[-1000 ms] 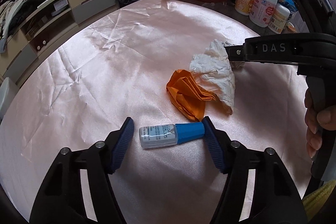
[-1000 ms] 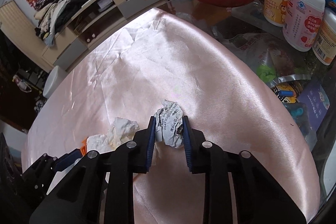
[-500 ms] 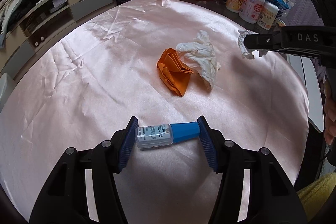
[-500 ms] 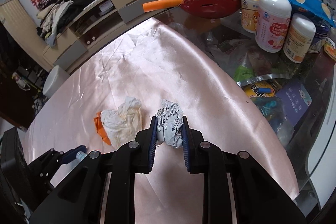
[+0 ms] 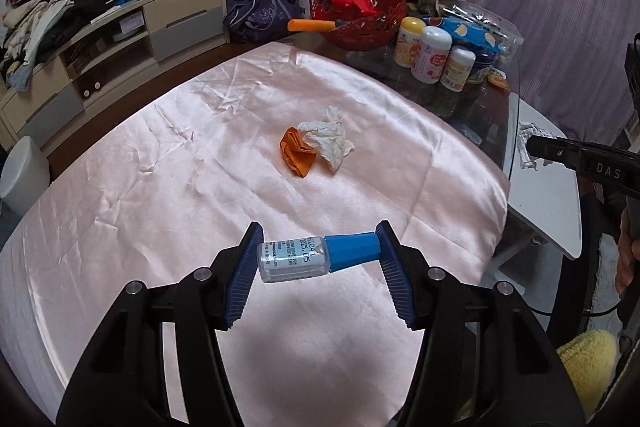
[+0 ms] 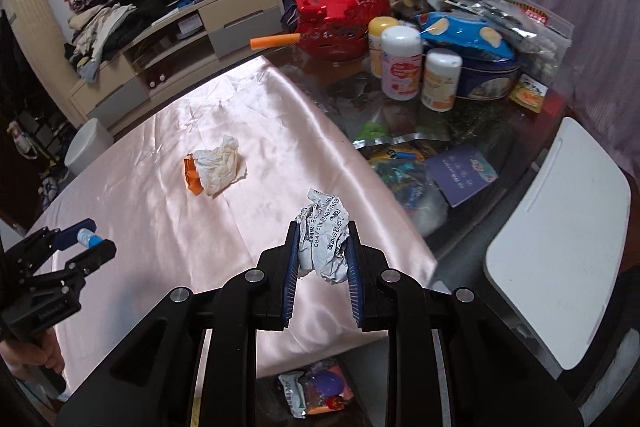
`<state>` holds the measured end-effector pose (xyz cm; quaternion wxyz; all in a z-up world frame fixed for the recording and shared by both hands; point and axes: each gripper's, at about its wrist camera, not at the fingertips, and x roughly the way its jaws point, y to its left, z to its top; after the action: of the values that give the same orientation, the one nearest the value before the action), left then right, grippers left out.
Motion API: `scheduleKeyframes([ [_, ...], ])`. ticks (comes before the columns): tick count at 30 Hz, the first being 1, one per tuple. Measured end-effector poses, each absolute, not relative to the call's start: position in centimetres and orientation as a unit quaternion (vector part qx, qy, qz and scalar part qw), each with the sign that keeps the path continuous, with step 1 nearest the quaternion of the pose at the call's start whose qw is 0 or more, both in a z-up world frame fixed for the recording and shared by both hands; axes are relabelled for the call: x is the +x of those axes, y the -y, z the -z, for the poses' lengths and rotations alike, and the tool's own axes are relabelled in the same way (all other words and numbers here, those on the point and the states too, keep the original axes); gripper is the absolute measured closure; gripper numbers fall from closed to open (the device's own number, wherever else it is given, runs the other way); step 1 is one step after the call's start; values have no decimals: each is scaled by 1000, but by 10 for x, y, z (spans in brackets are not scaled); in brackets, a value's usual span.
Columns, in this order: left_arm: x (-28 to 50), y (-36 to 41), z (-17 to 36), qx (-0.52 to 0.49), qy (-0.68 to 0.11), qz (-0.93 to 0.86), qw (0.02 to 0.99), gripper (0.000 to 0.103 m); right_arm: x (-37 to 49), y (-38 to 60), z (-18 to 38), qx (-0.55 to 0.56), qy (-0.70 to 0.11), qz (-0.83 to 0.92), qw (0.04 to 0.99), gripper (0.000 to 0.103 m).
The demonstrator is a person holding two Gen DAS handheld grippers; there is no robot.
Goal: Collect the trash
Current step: 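Carry the bottle into the bin with the left tool while the right tool drops the paper there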
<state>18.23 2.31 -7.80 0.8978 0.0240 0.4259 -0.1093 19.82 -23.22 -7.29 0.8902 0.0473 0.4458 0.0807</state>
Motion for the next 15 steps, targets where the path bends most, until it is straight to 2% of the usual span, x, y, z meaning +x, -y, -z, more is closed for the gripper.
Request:
scheduleKeyframes([
  [7,133,-8,54,26,-403,125,906,48,125,266,47,49,-419,-51,905,80],
  [15,80,11,68,34,-416,151,896,48,57,274,62,73,-421,-39,903,80],
])
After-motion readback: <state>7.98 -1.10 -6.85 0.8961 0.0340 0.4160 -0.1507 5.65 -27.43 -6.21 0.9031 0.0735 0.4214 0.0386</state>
